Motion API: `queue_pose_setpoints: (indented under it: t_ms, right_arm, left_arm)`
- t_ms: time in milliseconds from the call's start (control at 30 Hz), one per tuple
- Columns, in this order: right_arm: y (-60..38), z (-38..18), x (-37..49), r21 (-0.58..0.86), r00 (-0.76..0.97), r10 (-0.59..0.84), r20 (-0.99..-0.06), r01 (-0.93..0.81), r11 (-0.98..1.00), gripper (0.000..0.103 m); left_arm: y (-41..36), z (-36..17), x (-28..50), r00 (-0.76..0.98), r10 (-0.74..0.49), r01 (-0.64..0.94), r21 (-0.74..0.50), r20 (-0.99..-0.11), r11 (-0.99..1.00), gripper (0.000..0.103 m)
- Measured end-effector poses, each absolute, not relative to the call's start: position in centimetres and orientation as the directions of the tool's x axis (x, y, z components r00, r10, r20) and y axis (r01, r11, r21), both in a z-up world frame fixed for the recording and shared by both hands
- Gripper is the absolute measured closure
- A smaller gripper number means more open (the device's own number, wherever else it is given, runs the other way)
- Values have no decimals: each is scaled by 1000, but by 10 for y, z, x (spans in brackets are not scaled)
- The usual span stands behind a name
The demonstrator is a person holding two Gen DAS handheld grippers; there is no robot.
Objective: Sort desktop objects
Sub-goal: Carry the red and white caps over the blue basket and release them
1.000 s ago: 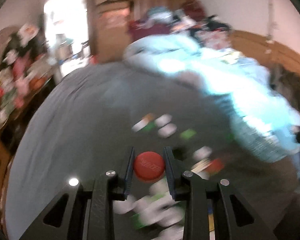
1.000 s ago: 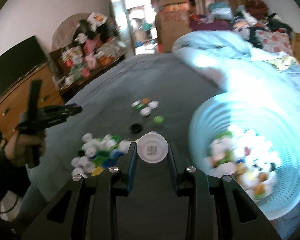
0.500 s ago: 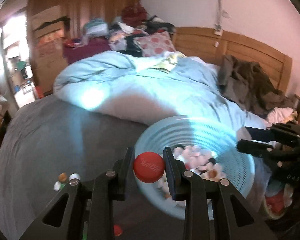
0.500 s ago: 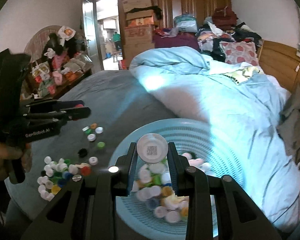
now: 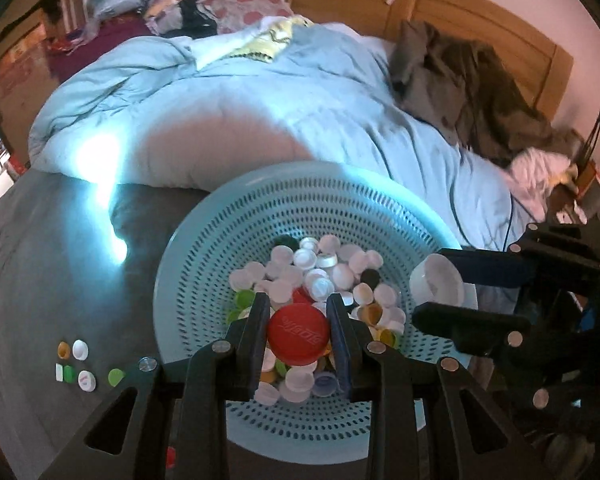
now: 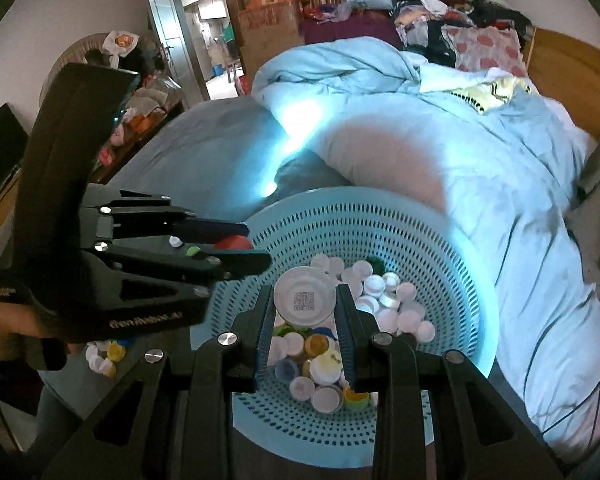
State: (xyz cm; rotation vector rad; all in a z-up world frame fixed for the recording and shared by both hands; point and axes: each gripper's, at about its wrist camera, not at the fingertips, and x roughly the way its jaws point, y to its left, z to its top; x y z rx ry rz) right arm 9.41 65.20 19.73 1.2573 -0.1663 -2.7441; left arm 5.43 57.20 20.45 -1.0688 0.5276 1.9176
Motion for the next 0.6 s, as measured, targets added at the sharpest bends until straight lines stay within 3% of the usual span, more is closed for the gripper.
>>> queue_pose_setpoints:
  t_ms: [600]
  right_arm:
    - [663,185,91,168,-644,-165,-747,58,-984,77]
  left_arm:
    - [593,190,54,-254,460,-851,-30,-851,-524,72]
